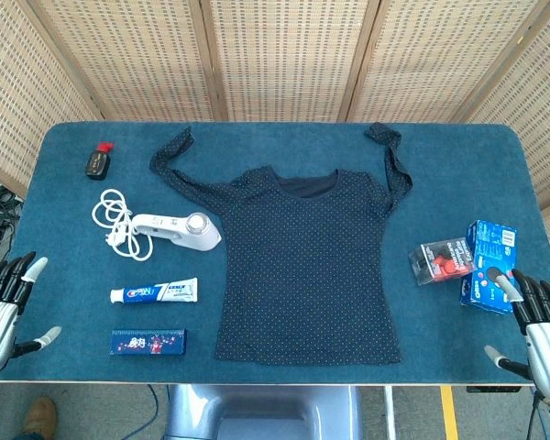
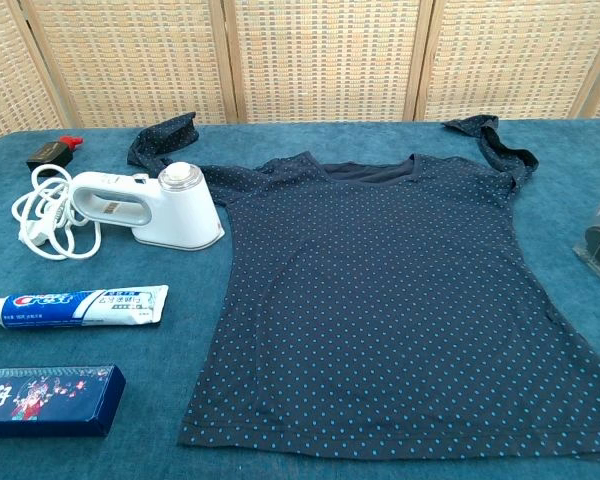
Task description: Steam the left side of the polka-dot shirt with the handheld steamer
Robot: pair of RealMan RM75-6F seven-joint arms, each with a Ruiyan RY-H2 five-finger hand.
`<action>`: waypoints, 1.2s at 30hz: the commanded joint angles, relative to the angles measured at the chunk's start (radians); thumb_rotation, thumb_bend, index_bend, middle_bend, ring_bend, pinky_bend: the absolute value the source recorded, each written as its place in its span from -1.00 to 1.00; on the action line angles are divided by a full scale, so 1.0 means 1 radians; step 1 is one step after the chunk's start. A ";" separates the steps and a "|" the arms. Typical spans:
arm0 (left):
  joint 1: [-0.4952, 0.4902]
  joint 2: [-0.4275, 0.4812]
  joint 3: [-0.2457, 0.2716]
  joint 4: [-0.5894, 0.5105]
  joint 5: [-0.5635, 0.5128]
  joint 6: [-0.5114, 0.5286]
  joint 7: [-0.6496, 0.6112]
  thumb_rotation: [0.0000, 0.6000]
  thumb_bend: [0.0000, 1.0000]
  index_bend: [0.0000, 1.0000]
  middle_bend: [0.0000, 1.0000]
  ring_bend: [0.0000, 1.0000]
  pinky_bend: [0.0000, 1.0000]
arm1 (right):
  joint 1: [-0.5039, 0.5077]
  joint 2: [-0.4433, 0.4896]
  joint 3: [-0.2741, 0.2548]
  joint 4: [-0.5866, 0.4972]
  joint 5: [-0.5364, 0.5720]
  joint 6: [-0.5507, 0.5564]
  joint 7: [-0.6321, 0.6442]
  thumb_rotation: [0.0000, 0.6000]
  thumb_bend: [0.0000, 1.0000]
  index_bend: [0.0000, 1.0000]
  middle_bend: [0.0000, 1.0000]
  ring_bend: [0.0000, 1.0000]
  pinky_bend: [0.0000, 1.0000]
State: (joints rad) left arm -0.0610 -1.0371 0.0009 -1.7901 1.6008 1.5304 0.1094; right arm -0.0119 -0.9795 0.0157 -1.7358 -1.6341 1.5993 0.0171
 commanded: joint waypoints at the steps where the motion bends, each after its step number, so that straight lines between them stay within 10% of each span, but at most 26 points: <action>1: -0.001 -0.001 0.000 0.000 -0.001 -0.002 0.001 1.00 -1.00 -1.00 -1.00 -1.00 -1.00 | 0.000 0.001 0.000 0.000 0.002 -0.002 0.001 1.00 -1.00 -0.83 -1.00 -1.00 -1.00; 17: -0.119 -0.055 -0.073 0.052 -0.066 -0.150 -0.007 1.00 -1.00 -1.00 -1.00 -1.00 -1.00 | -0.002 0.007 0.008 0.001 0.017 0.002 0.018 1.00 -1.00 -0.83 -1.00 -1.00 -1.00; 24: -0.378 -0.236 -0.187 0.358 -0.120 -0.423 -0.122 1.00 -0.85 -1.00 -1.00 -1.00 -1.00 | 0.000 0.002 0.018 -0.002 0.035 0.000 -0.003 1.00 -1.00 -0.82 -1.00 -1.00 -1.00; 29: -0.499 -0.346 -0.206 0.529 -0.149 -0.558 -0.126 1.00 -0.30 -1.00 -1.00 -1.00 -1.00 | 0.008 -0.004 0.030 0.004 0.072 -0.022 -0.013 1.00 -1.00 -0.82 -1.00 -1.00 -1.00; 36: -0.588 -0.469 -0.192 0.711 -0.144 -0.629 -0.195 1.00 -0.29 -1.00 -1.00 -1.00 -1.00 | 0.017 -0.008 0.037 0.007 0.101 -0.047 -0.024 1.00 -1.00 -0.82 -1.00 -1.00 -1.00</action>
State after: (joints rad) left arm -0.6159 -1.4693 -0.1902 -1.1209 1.4612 0.9297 -0.0582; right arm 0.0042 -0.9875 0.0523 -1.7289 -1.5339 1.5531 -0.0066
